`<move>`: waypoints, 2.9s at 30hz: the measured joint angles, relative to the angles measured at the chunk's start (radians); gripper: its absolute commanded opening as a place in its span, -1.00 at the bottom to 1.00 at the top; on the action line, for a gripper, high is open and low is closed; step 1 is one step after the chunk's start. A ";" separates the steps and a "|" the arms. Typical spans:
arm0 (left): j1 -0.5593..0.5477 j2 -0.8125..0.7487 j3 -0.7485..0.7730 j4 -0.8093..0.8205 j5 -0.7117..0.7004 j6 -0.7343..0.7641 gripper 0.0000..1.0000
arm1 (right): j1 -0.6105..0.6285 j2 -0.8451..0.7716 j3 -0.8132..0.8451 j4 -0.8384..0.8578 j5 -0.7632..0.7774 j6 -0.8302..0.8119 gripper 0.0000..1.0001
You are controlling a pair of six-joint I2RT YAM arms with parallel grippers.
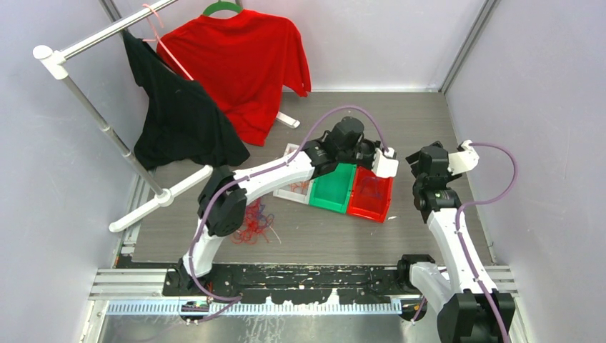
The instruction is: Untangle the cables
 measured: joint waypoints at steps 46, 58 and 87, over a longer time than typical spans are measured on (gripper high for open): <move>0.040 0.062 0.383 -0.859 -0.052 0.179 0.99 | 0.008 0.061 0.103 -0.056 -0.275 -0.037 0.29; 0.559 -0.463 -0.037 -0.987 0.106 -0.038 0.78 | 0.383 0.169 0.146 -0.016 -0.304 -0.102 0.44; 0.843 -0.538 -0.797 -1.000 0.033 0.197 0.14 | 0.535 0.177 0.132 0.166 -0.385 -0.140 0.04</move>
